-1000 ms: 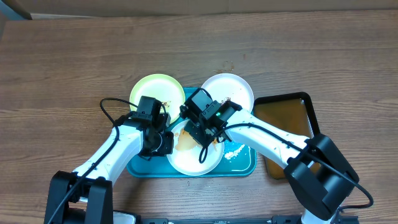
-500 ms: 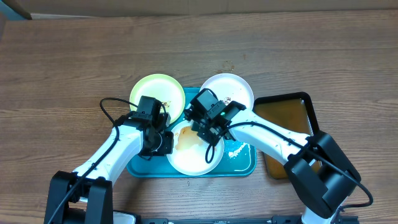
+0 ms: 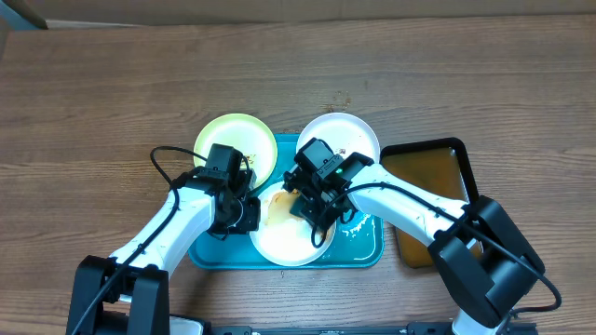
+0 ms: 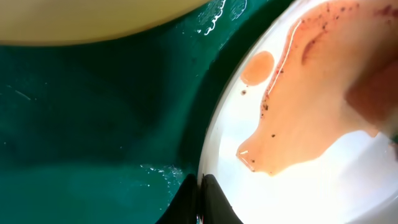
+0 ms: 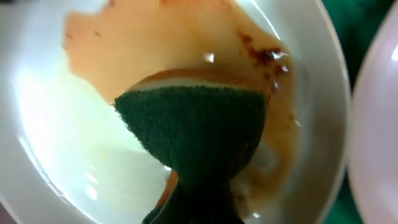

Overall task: Clean dirty plates on tray and stack at the side
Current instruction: 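Scrub the white plate with the sponge while left gripper holds the rim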

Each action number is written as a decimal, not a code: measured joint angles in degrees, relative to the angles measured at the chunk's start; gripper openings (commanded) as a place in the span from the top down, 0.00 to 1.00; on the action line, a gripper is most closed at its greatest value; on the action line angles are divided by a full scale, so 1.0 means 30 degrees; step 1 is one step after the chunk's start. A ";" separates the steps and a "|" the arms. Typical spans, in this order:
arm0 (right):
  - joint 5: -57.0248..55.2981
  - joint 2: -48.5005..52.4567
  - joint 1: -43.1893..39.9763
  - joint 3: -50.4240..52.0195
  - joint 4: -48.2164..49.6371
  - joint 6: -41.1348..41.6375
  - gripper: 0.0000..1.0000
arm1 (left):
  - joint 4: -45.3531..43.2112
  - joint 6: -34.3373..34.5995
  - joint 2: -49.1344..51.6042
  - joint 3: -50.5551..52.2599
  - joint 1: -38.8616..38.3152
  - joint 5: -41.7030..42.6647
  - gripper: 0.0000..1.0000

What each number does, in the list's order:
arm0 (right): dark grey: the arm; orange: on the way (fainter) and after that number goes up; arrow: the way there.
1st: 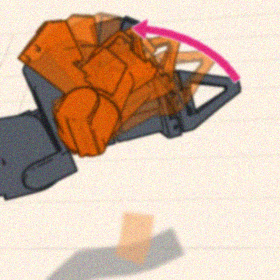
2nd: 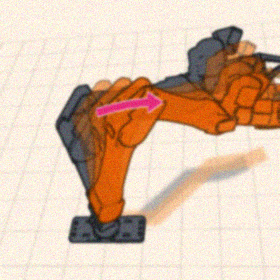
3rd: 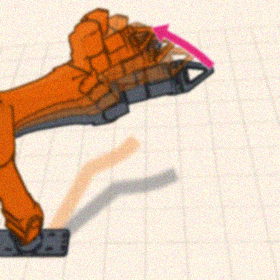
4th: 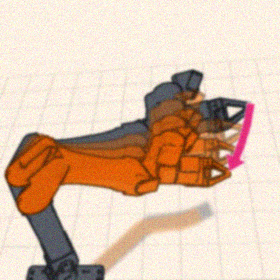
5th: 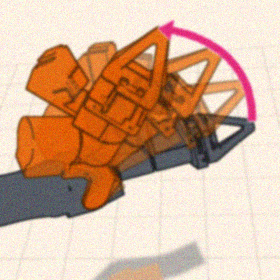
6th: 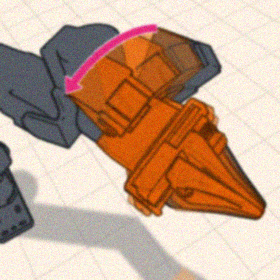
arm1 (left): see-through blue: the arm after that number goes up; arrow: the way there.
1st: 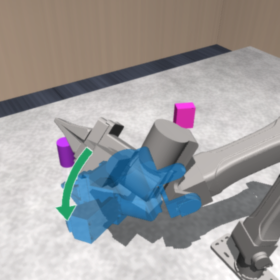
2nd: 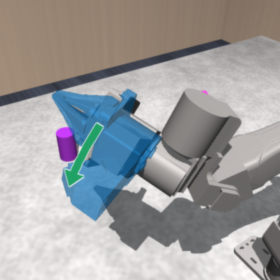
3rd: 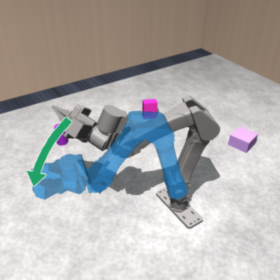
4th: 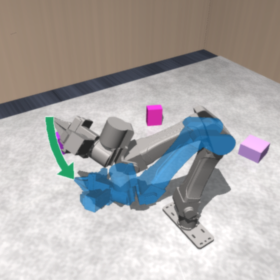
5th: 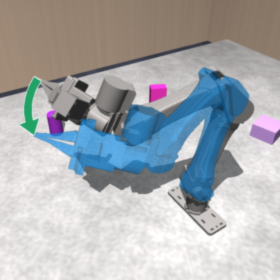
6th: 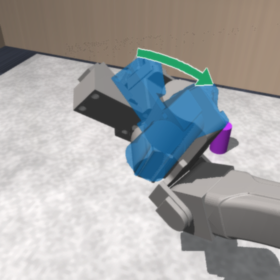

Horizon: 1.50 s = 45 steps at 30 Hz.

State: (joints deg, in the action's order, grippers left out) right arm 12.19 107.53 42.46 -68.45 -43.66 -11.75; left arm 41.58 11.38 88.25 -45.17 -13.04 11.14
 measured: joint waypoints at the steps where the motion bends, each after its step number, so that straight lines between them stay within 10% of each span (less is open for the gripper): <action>1: 0.0372 0.0000 0.0000 0.0051 0.0415 0.0364 0.96 | 0.0007 0.0000 0.0000 0.0000 0.0000 -0.0015 0.96; 23: 0.0058 0.0000 0.0546 0.0080 0.4830 1.3333 0.96 | 0.0044 0.0000 0.0000 0.0000 0.0000 -0.0087 0.96; 45: 0.0401 0.0277 0.1719 0.0080 0.5166 1.9271 0.96 | 0.0044 0.0000 0.0000 0.0000 0.0000 -0.0087 0.96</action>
State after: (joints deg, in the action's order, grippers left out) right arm 13.39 108.36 47.62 -68.20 -28.16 46.06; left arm 41.71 11.38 88.25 -45.17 -13.04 10.87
